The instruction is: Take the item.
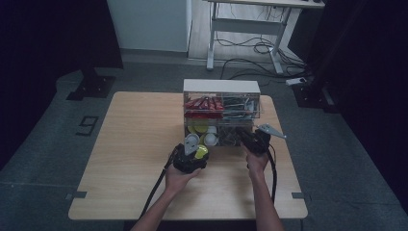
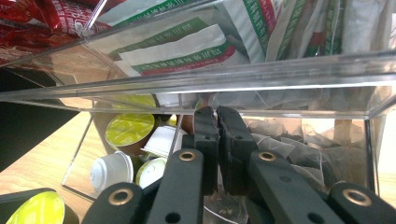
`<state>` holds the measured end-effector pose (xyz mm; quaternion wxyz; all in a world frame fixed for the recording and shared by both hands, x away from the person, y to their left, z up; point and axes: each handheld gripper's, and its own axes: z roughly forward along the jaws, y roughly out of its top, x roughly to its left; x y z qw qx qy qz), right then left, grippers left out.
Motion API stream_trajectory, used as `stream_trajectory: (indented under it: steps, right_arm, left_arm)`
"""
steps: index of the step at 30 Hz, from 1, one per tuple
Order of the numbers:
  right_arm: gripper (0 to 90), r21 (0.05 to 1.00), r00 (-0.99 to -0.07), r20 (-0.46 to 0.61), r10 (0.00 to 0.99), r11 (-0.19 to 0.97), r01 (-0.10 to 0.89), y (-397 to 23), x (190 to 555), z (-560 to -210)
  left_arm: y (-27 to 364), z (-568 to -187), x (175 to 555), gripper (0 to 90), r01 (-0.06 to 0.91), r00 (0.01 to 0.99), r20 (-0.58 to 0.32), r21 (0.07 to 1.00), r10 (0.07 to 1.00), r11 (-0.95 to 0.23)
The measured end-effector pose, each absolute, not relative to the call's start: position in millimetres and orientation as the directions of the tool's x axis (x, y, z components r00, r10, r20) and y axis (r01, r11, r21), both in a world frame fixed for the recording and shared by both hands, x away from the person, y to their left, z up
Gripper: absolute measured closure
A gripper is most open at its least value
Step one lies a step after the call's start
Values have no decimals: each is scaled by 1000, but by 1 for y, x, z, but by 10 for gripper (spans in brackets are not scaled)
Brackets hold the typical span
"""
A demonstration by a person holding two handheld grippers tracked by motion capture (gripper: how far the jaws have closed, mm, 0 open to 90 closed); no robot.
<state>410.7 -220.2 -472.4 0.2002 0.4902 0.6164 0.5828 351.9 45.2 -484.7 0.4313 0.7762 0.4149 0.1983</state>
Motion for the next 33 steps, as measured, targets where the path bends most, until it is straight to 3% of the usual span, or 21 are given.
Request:
stream_trajectory:
  steps: [33]
  right_arm:
    - [832, 912, -438, 310, 844, -133, 389, -215, 413, -478]
  left_arm:
    - [38, -506, 343, 405, 511, 590, -89, 810, 802, -286]
